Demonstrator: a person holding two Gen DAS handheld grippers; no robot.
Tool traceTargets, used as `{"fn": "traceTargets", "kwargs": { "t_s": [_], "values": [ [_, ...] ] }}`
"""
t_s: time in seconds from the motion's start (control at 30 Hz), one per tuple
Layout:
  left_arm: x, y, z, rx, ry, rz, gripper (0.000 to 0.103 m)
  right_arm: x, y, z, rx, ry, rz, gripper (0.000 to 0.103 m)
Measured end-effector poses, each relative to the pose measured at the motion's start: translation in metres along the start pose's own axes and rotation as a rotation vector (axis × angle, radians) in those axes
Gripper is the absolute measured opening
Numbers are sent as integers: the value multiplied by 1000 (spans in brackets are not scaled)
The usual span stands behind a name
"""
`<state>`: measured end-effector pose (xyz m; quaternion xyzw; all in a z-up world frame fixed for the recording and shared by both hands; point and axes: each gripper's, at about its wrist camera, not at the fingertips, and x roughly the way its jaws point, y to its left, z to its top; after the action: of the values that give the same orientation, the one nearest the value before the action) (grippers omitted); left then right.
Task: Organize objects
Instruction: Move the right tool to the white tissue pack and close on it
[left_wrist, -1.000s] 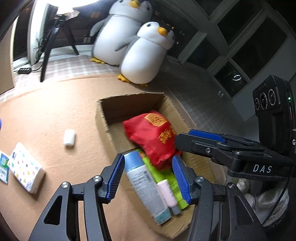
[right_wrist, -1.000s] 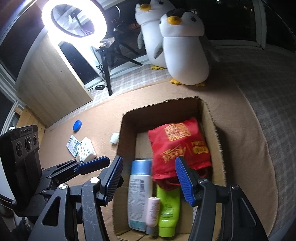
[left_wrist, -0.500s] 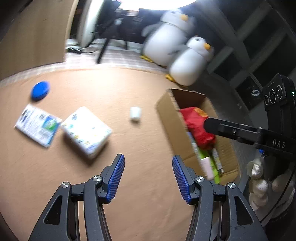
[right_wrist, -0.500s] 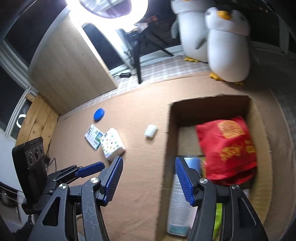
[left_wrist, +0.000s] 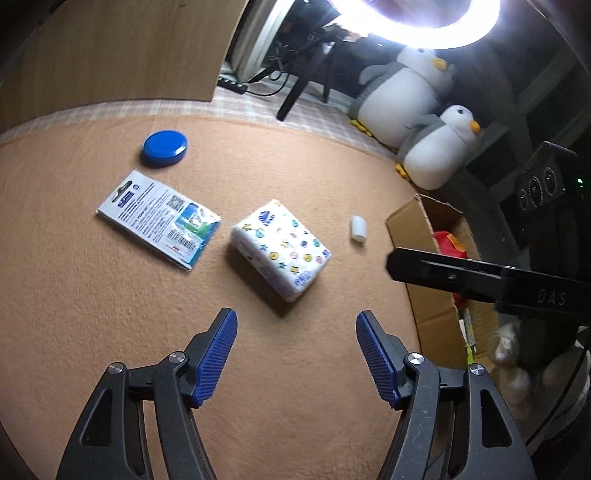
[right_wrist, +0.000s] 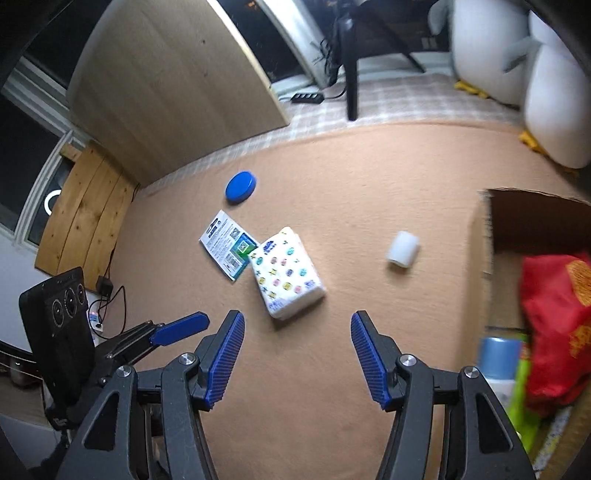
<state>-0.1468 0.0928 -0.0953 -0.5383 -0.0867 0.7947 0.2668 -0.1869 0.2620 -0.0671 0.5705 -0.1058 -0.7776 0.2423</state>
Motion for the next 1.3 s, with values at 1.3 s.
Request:
{"fn": "traceTargets", "kwargs": {
  "t_s": [1.3],
  "values": [
    [60,11,33,-23,76,-67,39,85,3,34,13,133,-13,44]
  ]
}}
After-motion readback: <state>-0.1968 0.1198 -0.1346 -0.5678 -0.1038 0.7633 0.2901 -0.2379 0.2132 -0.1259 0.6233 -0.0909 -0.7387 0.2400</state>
